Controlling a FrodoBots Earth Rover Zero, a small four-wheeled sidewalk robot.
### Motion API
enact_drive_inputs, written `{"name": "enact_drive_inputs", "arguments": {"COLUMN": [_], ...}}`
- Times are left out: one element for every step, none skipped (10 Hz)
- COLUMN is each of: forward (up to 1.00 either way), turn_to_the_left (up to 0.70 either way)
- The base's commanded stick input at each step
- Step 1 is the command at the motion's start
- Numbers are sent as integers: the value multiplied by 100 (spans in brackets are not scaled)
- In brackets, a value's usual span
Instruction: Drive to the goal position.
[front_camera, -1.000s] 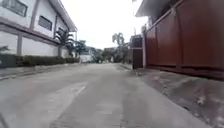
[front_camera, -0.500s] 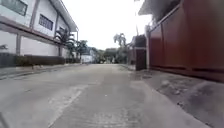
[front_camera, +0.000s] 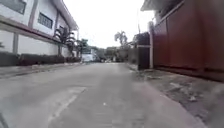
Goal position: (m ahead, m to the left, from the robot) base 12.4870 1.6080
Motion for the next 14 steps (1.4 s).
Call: {"name": "enact_drive_inputs", "arguments": {"forward": [70, 70, 70, 70, 70, 70, 70, 70, 70, 70, 70, 70, 70, 70], "turn_to_the_left": [0, 0, 0, 0, 0, 0, 0, 0, 0, 0, 0, 0, 0, 0]}}
